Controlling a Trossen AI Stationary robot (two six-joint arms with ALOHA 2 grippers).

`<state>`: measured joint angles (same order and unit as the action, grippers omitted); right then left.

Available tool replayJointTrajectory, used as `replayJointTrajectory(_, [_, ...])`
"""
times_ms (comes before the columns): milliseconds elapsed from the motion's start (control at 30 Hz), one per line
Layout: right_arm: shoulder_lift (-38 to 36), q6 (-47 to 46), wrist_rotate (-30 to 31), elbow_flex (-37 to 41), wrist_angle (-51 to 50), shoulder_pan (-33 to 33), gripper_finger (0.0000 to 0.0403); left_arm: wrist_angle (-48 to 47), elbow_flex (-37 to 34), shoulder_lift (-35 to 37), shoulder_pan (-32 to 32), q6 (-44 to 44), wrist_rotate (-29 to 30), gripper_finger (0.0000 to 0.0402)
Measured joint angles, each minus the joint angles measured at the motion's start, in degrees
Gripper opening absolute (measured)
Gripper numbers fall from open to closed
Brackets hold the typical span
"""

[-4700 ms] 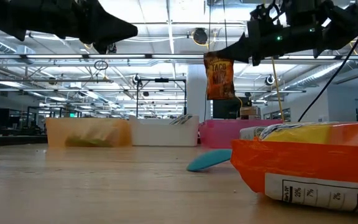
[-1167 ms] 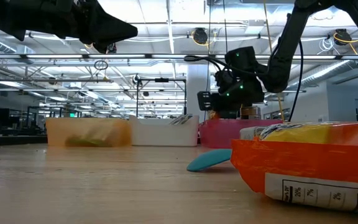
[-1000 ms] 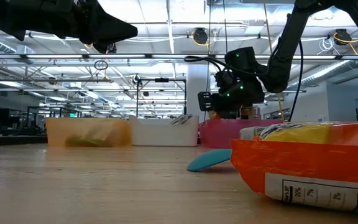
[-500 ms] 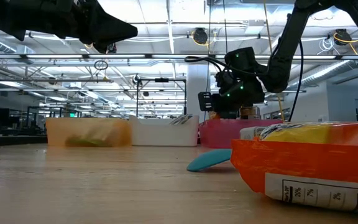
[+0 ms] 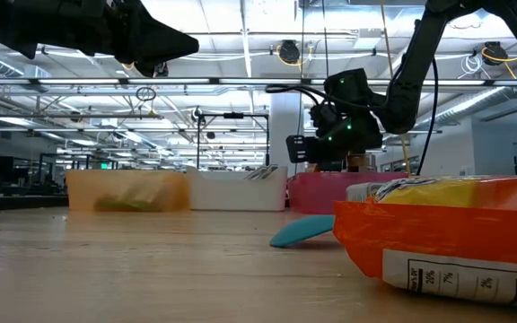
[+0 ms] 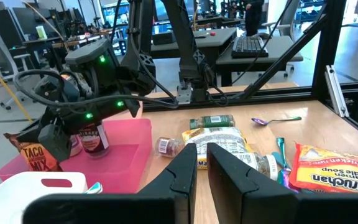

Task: Pick & Place Food Item
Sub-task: Put the orange seasoning pack into the red bin, then put the white seasoning bottle into the red bin

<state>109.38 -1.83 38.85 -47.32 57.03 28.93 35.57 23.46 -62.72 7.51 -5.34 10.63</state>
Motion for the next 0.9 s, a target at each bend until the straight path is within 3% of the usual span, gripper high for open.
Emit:
replayJointTrajectory(567, [-0.48, 11.25, 0.06, 0.01, 5.36, -3.25, 0.0179, -0.51, 0.02, 0.00, 0.01, 1.31, -0.02, 0.0047])
replayJointTrajectory(900, [-9.59, 24.21, 0.57, 0.03, 5.11, -9.65, 0.0201, -1.14, 0.02, 0.01, 0.03, 4.71, -0.10, 0.0047])
